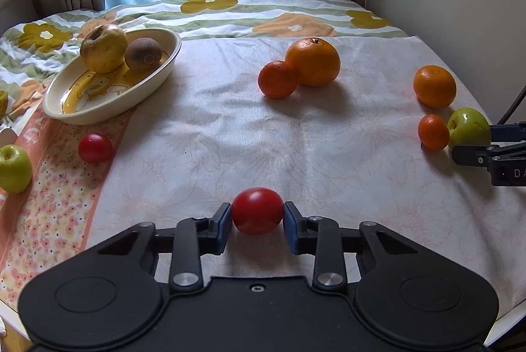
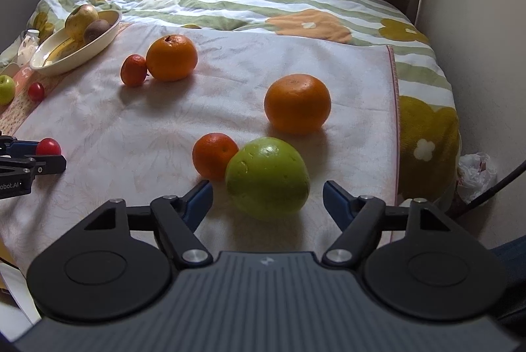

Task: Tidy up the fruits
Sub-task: 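Grasp the green pomelo with the right tool while the left tool grasps a red tomato, then carry the pomelo and tomato to the white bowl with both tools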

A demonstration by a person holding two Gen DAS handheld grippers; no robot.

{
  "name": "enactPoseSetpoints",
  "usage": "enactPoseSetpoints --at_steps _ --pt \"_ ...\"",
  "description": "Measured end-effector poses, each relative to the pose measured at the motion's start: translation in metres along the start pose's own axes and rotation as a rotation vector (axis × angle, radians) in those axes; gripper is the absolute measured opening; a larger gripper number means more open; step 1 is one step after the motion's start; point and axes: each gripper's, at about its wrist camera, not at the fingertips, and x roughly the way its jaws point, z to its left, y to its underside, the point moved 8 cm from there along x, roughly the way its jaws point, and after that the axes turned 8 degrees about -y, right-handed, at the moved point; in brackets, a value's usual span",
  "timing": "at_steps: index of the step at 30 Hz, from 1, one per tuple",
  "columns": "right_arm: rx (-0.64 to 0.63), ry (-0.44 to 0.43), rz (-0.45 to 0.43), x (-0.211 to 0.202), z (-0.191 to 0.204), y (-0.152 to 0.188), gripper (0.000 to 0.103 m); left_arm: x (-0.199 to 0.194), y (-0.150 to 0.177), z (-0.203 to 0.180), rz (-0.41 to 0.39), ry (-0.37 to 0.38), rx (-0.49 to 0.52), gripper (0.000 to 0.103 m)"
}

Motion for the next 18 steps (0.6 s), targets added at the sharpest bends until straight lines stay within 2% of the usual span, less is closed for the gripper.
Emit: enactPoseSetpoints --at_steps 7,11,18 --pt "-0.035 -0.013 0.011 0.010 0.000 -0.003 0.079 -0.001 0.000 0.002 0.011 -0.001 -0.020 0.037" --pt "-0.045 -0.016 0.016 0.012 -0.001 -0.002 0.072 -0.002 -0.001 0.002 0.007 -0.002 -0.014 0.037" --pt "-0.044 -0.010 0.011 0.007 0.002 0.000 0.072 -0.009 -0.001 0.002 -0.005 0.003 -0.007 0.037"
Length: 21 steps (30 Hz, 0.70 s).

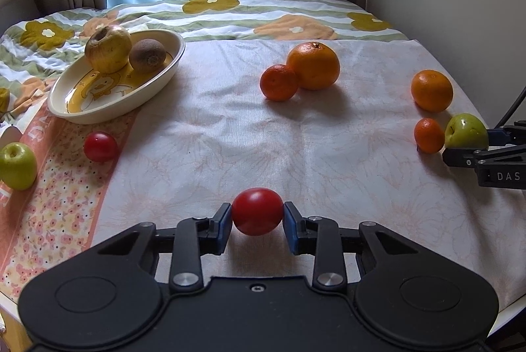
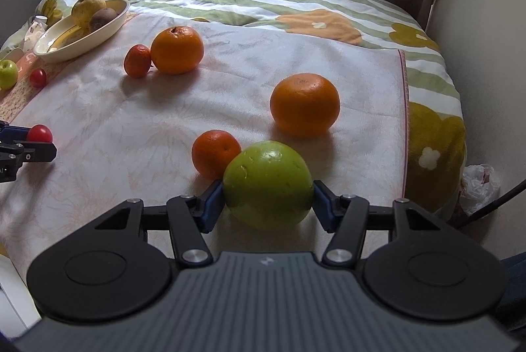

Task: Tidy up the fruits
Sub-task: 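Carry the pomelo and tomato to the white bowl with both tools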

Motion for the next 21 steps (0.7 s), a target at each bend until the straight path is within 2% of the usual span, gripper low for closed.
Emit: enactPoseSetpoints --at_steps 11,21 --pt "0.024 -0.007 -0.046 -0.031 0.016 -0.015 0.072 -0.032 -0.013 0.010 -0.079 -0.009 0.009 0.036" --pt "0.028 -0.053 -0.071 -0.056 0.064 -0.050 0.072 -0.068 -0.036 0.052 -0.148 -0.030 -0.034 0.036"
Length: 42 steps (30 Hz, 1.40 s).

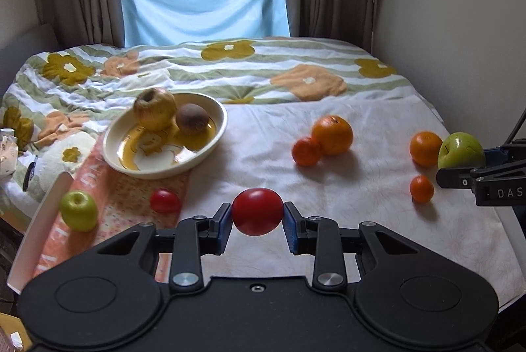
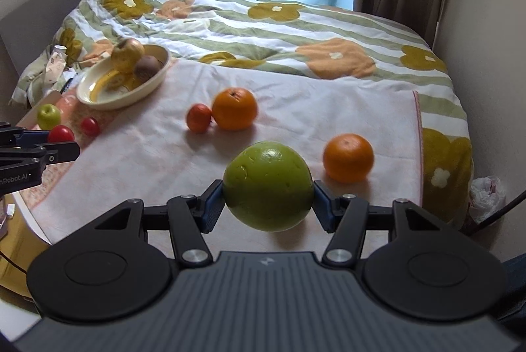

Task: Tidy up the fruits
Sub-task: 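Carry the pomelo and tomato to the white bowl with both tools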

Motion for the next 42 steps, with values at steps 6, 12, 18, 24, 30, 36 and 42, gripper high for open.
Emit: enactPoseSetpoints --at_steps 6,12,18,24,30,36,42 --pt "0.009 -0.037 -0.021 0.006 0.042 -0.029 0.072 0.002 -0.015 0.037 -0.018 -0.016 0.011 0.036" --pt "0.010 -0.074 -0.039 0.026 0.087 -0.058 0.072 0.007 -0.029 0.081 -0.028 -0.028 0.018 0.036" --pt "0.015 -0.095 -0.047 0.051 0.128 -0.088 0.072 0.024 -0.049 0.121 -0.032 -0.027 0.039 0.036" --pt "0.029 -0.089 -0.049 0.085 0.157 -0.113 0.072 0.061 -0.069 0.151 -0.008 -0.004 0.074 0.037" --pt "0.061 -0.081 -0.046 0.123 0.174 -0.128 0.072 0.104 -0.085 0.168 -0.001 0.021 0.124 0.036" --pt "0.097 -0.054 -0.035 0.158 0.178 -0.138 0.072 0.147 -0.090 0.171 0.023 0.061 0.175 0.036" --pt "0.124 -0.027 -0.020 0.181 0.177 -0.139 0.072 0.181 -0.089 0.170 0.052 0.095 0.215 0.036"
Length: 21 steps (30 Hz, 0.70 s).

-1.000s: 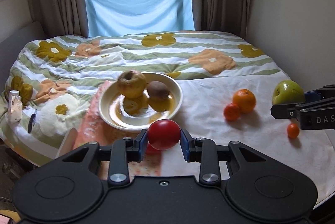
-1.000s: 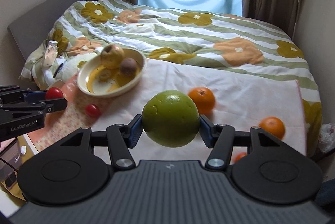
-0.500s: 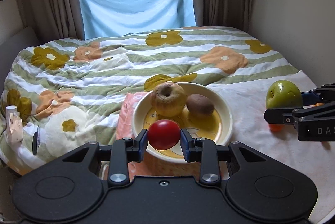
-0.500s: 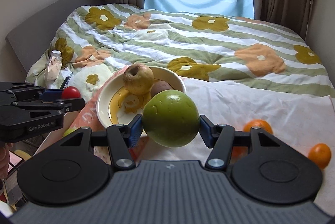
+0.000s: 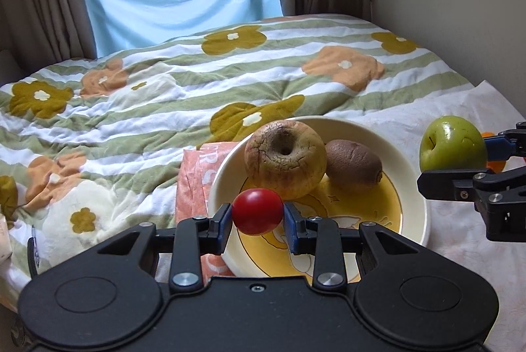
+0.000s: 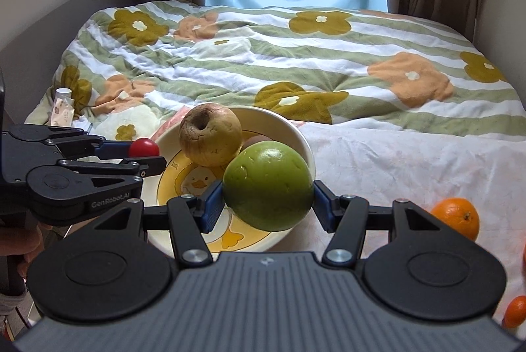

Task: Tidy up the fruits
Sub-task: 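Carry the pomelo and tomato to the white bowl with both tools, then open both tools to drop the tomato and pomelo into the bowl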

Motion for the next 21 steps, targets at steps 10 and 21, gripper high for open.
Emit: enactPoseSetpoints --at_steps 10,21 --pt "0.034 0.043 0.009 0.014 -0.009 -0.003 0.072 0.020 0.000 0.001 0.026 0.031 0.025 0.057" --pt "0.025 0.039 0.011 0.007 -0.003 -0.007 0.072 -0.008 -0.004 0.016 -0.033 0.003 0.003 0.102"
